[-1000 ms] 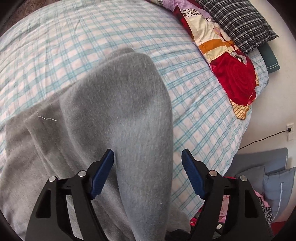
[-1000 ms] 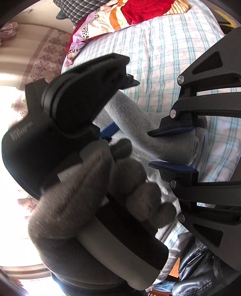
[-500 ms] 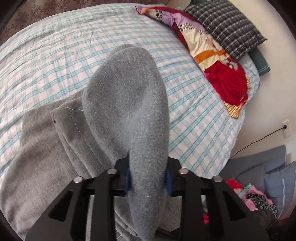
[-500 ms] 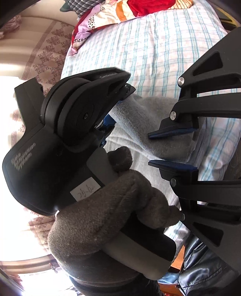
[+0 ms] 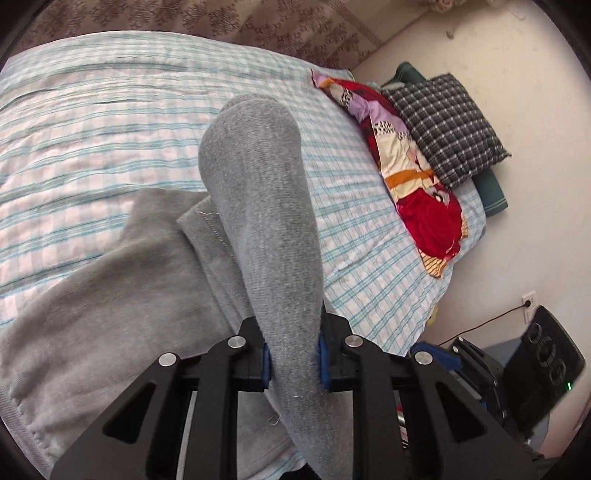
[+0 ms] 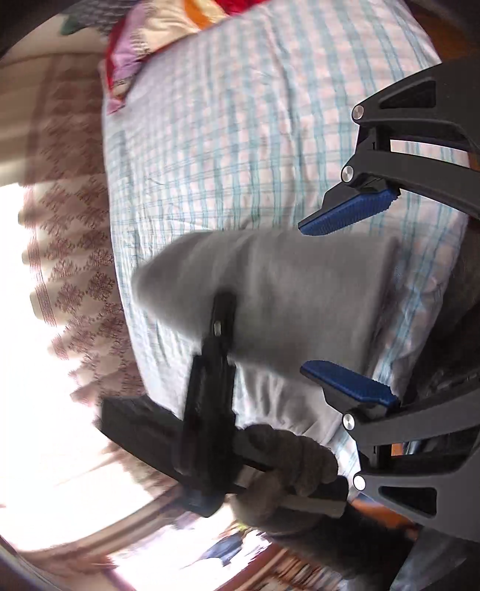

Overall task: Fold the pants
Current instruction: 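Fold the held end over the pants with the left gripper and release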

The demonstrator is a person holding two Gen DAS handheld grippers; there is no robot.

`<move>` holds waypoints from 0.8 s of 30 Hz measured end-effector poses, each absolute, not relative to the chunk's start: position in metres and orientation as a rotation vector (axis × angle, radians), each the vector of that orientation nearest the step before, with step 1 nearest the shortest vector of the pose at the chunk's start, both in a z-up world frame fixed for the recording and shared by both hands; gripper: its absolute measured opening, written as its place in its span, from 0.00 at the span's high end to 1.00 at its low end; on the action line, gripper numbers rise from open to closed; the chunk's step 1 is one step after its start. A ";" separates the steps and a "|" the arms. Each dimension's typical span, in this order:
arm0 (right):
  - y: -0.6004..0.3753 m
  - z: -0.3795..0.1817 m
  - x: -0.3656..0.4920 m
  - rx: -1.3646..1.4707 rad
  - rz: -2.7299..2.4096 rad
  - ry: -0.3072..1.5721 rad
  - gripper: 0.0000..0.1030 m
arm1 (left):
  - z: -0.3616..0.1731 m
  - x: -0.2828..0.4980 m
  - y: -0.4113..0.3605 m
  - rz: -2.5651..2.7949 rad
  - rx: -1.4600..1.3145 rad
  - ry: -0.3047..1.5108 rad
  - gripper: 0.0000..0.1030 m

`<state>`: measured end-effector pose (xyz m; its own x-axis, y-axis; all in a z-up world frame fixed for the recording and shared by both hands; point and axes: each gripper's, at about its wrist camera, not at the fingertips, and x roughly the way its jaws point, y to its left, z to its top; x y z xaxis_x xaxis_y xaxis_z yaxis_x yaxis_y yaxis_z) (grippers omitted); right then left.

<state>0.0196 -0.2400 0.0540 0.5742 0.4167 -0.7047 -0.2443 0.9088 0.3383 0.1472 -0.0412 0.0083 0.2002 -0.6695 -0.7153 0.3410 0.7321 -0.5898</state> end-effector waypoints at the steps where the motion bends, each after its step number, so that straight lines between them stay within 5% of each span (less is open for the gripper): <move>1: -0.240 0.051 0.017 0.231 0.387 0.881 0.32 | 0.009 0.146 -0.033 -0.722 -0.344 1.166 0.82; 24: -0.075 0.011 0.032 -0.012 0.666 1.021 0.32 | -0.048 0.116 0.182 -0.496 -0.605 1.189 0.83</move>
<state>0.0323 -0.0746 0.0111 0.3444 0.5074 -0.7899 -0.5183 0.8043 0.2906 0.1156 0.1823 -0.0481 0.3008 -0.6478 -0.6999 0.0419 0.7422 -0.6689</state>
